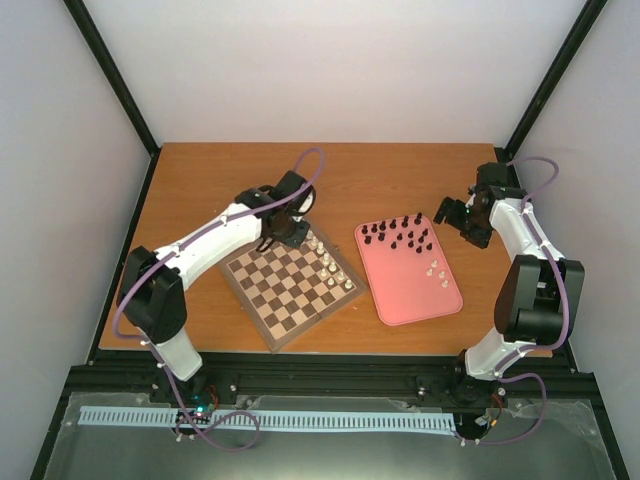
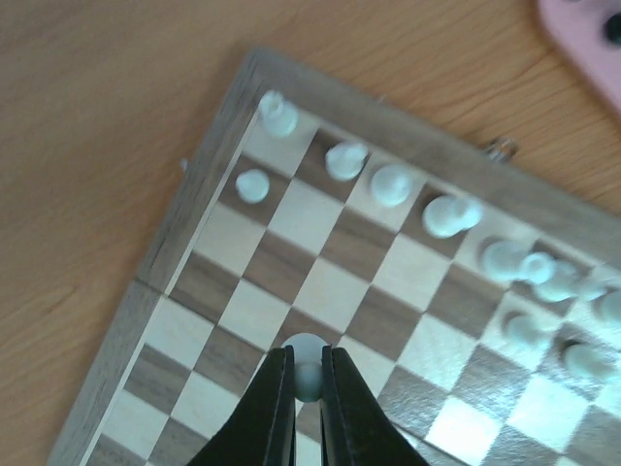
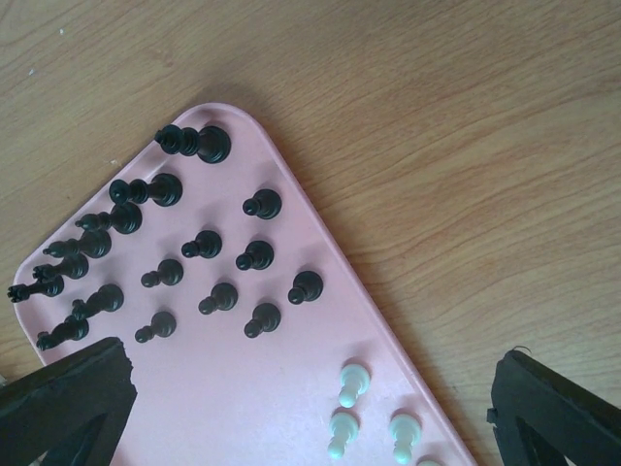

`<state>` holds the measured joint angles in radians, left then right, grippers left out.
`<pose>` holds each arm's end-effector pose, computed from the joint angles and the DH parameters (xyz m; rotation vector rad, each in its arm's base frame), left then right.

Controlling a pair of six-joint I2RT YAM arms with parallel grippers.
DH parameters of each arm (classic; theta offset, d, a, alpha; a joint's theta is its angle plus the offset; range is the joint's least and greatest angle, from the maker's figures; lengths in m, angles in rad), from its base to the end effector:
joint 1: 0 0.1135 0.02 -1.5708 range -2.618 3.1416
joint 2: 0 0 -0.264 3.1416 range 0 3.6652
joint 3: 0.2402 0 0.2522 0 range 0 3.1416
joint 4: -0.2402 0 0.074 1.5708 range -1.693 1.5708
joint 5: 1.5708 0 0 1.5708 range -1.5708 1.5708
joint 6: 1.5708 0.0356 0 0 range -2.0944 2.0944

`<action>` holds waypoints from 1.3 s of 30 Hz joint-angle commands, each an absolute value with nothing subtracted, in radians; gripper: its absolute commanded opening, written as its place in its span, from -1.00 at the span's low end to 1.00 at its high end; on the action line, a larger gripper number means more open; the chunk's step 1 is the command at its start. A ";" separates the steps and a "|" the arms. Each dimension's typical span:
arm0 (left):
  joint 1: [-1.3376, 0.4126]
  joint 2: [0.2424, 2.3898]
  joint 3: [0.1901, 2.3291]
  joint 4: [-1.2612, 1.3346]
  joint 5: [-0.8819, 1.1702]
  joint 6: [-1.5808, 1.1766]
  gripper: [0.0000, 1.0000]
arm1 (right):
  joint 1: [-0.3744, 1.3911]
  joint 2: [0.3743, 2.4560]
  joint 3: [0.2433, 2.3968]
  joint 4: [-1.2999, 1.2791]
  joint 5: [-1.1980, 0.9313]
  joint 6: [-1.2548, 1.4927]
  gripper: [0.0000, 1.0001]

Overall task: Set up the chess pieces on the board
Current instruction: Place the chess piece on the chessboard.

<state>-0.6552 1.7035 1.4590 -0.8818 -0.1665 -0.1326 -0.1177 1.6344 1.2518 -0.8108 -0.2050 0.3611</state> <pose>0.2843 -0.2110 0.2756 0.6408 2.5911 -0.0258 0.3251 -0.0312 0.2400 0.6043 2.7055 0.3472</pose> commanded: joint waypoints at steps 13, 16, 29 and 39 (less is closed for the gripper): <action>-0.606 1.777 1.340 -0.713 -0.172 -0.113 -0.98 | -0.125 1.621 1.261 -0.821 -0.181 0.346 1.00; -0.606 1.811 1.355 -0.705 -0.170 -0.115 -0.99 | -0.126 1.623 1.260 -0.823 -0.182 0.343 1.00; -0.606 1.909 1.428 -0.699 -0.186 -0.120 -0.98 | -0.125 1.636 1.267 -0.826 -0.180 0.333 1.00; -0.604 1.961 1.474 -0.703 -0.197 -0.113 -0.99 | -0.125 1.644 1.268 -0.825 -0.182 0.332 1.00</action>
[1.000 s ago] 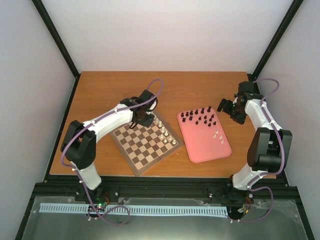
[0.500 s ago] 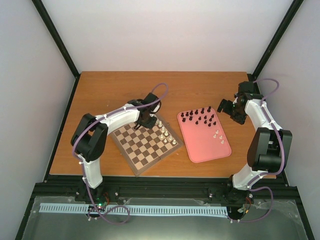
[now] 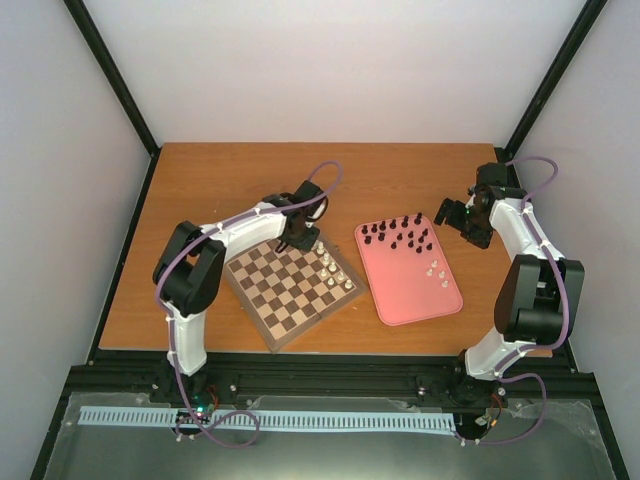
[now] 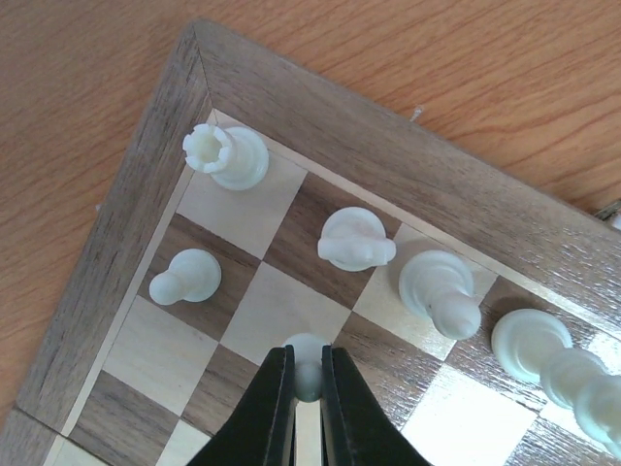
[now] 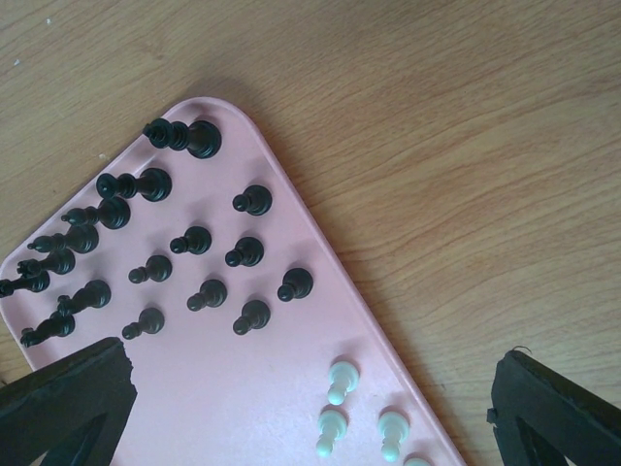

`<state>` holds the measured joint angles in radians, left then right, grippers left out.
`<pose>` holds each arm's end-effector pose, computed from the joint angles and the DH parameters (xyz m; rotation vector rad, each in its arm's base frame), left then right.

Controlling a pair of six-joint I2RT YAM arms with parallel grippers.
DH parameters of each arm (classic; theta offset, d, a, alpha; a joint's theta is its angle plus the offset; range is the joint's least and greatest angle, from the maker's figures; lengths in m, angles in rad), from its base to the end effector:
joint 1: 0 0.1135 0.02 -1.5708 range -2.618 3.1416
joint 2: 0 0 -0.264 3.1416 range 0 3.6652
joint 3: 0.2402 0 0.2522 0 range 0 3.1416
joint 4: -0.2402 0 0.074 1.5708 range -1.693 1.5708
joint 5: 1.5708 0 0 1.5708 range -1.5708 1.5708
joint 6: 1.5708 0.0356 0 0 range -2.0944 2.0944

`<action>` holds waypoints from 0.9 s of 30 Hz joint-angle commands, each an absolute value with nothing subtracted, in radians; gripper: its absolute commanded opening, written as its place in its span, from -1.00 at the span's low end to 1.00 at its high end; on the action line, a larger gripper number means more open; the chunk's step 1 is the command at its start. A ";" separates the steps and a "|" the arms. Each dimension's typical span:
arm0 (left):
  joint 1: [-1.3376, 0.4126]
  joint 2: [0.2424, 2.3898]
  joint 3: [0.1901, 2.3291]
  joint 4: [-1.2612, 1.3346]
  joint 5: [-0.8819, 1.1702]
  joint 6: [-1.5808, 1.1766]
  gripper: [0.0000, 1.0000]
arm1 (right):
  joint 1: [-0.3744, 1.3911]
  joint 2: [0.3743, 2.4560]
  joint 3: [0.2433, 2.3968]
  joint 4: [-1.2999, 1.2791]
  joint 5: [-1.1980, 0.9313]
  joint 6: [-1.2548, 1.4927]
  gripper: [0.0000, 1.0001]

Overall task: Set up the chess pieces on the board
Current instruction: Place the chess piece on the chessboard.

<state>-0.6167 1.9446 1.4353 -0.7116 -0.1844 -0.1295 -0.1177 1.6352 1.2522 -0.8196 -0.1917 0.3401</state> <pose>0.3276 -0.2242 0.1898 0.6195 2.6789 0.0596 0.3244 -0.0315 0.2394 0.5822 2.7182 0.3230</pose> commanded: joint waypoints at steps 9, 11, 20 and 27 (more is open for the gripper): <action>-0.589 1.976 1.478 -0.694 -0.189 -0.115 -0.99 | -0.125 1.655 1.277 -0.827 -0.184 0.332 1.00; -0.588 1.979 1.479 -0.693 -0.184 -0.115 -0.98 | -0.124 1.657 1.277 -0.826 -0.186 0.333 1.00; -0.588 1.989 1.476 -0.686 -0.173 -0.118 -0.87 | -0.125 1.655 1.275 -0.830 -0.187 0.330 1.00; -0.588 1.980 1.472 -0.688 -0.175 -0.118 -0.79 | -0.125 1.654 1.272 -0.828 -0.190 0.325 1.00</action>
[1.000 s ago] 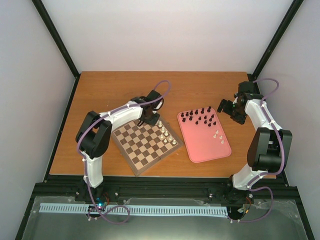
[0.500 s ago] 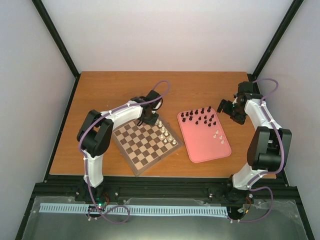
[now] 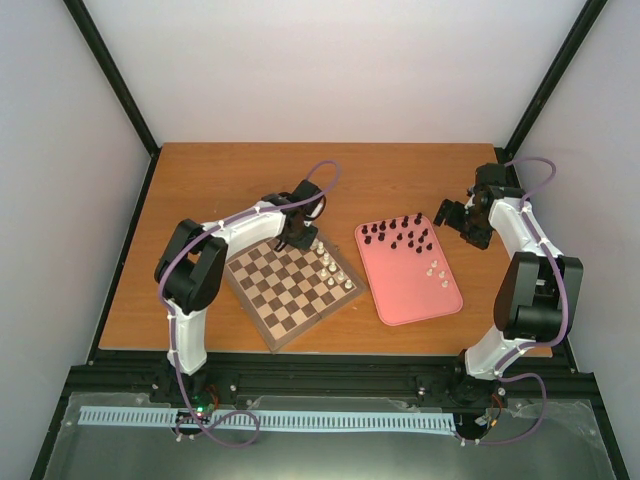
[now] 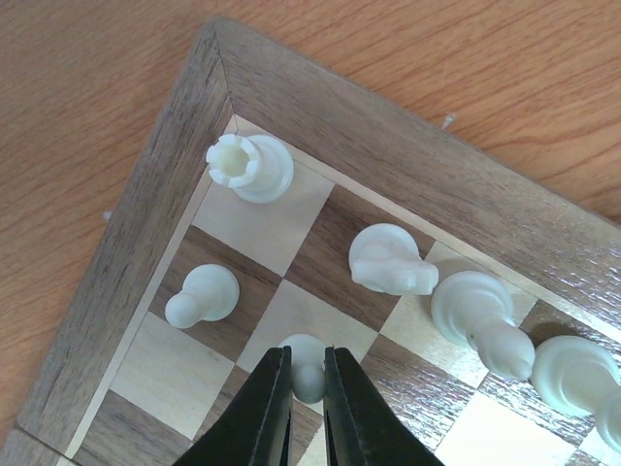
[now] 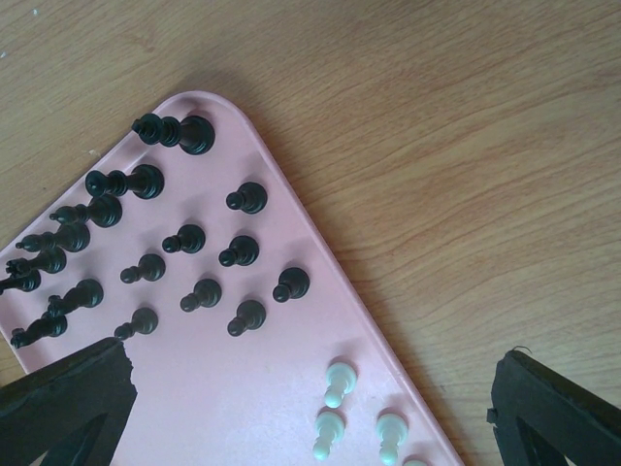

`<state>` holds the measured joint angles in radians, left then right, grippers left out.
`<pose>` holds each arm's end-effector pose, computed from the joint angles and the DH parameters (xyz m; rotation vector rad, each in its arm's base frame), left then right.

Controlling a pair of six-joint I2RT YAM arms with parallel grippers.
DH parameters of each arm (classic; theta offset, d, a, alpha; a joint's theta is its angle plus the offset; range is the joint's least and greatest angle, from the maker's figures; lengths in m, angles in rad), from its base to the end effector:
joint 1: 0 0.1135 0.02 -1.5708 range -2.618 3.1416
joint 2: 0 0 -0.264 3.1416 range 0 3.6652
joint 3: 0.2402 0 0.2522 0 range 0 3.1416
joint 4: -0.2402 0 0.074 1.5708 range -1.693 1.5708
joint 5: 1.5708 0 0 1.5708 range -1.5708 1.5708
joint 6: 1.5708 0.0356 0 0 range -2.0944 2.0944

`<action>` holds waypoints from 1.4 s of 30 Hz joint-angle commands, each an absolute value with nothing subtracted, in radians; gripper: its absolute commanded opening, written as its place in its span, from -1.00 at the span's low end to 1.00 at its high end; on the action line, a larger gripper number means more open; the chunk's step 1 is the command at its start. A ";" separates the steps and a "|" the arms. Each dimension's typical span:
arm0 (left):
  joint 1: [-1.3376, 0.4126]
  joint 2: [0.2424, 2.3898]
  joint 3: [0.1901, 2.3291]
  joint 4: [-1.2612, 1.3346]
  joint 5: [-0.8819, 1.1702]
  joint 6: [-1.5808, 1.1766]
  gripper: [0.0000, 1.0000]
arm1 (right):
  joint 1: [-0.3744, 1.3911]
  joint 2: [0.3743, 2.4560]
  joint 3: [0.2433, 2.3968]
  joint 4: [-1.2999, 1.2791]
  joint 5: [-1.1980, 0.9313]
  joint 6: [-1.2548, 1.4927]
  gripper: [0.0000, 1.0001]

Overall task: Set up the chess pieces on the board
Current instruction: Place the chess piece on the chessboard, then pick up the chess piece from the storage box.

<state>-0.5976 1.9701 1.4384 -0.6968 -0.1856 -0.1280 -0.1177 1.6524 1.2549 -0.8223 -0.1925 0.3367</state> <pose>0.3350 -0.2201 0.1816 0.5981 2.6908 0.0707 0.3266 -0.0318 0.2348 0.5833 2.7353 0.3225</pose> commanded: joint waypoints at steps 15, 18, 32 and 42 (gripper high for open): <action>-0.588 1.925 1.441 -0.697 -0.179 -0.119 -0.68 | -0.125 1.647 1.258 -0.820 -0.203 0.325 1.00; -0.588 1.894 1.436 -0.706 -0.185 -0.121 -0.64 | -0.126 1.644 1.256 -0.816 -0.212 0.324 1.00; -0.599 1.639 1.450 -0.816 -0.032 -0.105 -0.13 | -0.125 1.648 1.267 -0.815 -0.210 0.327 1.00; -0.870 1.832 1.692 -0.780 0.101 -0.073 0.09 | -0.126 1.652 1.285 -0.823 -0.208 0.331 1.00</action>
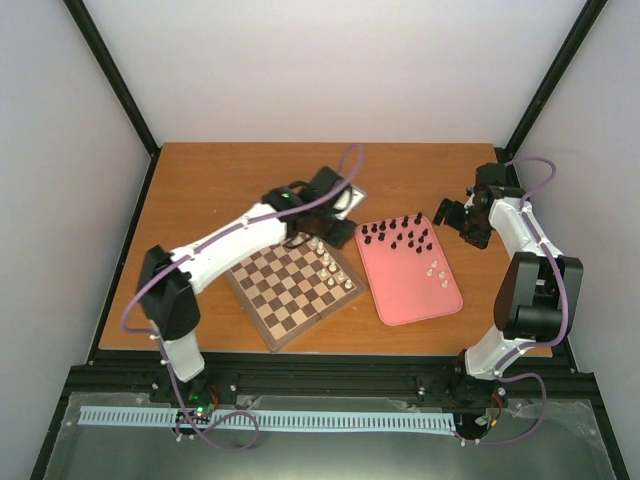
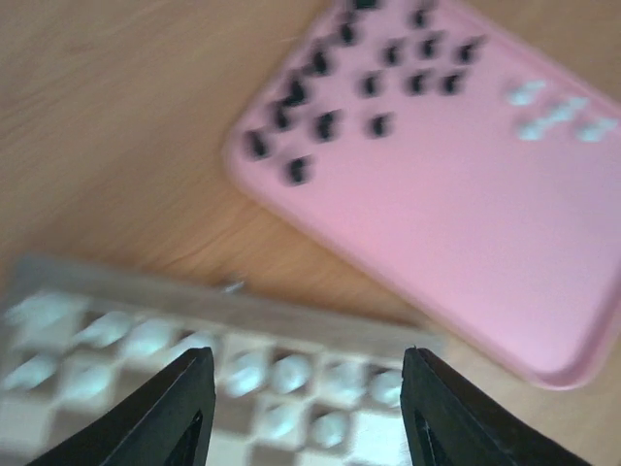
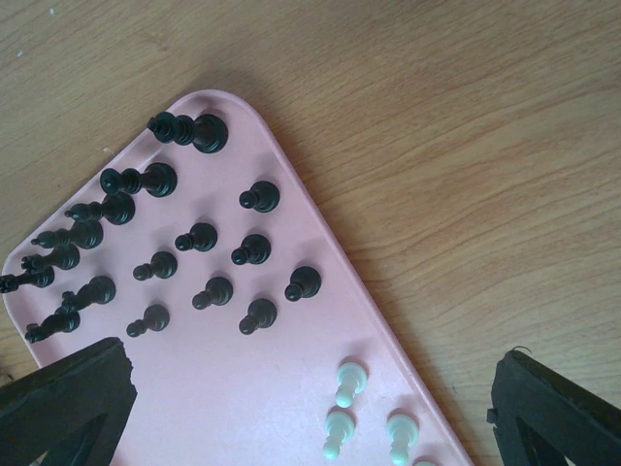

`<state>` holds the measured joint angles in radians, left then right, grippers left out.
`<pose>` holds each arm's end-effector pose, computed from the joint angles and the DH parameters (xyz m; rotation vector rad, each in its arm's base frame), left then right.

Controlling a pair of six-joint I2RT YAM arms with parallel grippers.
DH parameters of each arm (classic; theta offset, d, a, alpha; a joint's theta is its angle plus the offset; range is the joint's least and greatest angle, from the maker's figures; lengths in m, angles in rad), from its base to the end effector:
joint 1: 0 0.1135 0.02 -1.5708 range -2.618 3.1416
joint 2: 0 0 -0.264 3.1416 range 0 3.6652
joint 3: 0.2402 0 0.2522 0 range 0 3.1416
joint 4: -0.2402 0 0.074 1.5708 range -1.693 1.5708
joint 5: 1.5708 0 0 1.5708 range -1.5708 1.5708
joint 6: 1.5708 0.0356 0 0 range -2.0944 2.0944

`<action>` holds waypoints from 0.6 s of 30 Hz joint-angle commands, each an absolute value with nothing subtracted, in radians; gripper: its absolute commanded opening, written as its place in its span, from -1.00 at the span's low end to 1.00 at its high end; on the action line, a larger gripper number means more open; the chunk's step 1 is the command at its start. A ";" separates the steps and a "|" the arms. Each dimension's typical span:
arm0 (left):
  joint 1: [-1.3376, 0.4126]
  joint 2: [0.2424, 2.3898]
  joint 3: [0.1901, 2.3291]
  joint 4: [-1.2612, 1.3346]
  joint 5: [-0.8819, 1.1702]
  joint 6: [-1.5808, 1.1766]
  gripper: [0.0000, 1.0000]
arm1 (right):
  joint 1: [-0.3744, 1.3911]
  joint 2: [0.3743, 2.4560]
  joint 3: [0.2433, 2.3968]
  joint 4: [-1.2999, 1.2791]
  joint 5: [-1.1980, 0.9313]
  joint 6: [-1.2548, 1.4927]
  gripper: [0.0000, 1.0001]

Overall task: Set up the chess pieces on the board
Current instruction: Pick up the chess piece from the storage box.

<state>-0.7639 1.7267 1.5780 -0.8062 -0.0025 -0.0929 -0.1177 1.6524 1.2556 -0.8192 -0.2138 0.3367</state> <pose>0.2712 -0.2597 0.3079 0.8419 2.4176 -0.3354 0.3270 -0.0311 0.2353 0.5765 2.7319 0.3525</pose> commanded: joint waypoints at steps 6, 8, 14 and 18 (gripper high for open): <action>-1.015 2.117 1.942 -0.783 0.163 -0.064 0.08 | -0.125 1.660 1.299 -0.828 -0.201 0.322 1.00; -1.035 2.171 1.976 -0.761 0.181 -0.076 0.07 | -0.125 1.663 1.306 -0.832 -0.199 0.317 1.00; -1.045 2.300 2.048 -0.711 0.231 -0.110 0.04 | -0.125 1.673 1.323 -0.838 -0.176 0.297 1.00; -1.060 2.376 2.106 -0.678 0.211 -0.127 0.02 | -0.125 1.683 1.326 -0.834 -0.170 0.295 1.00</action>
<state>-1.0508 2.3291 2.0167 -0.7376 0.2039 -0.0975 -0.1177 1.6619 1.3006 -0.8318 -0.1909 0.3119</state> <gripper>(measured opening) 0.518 0.997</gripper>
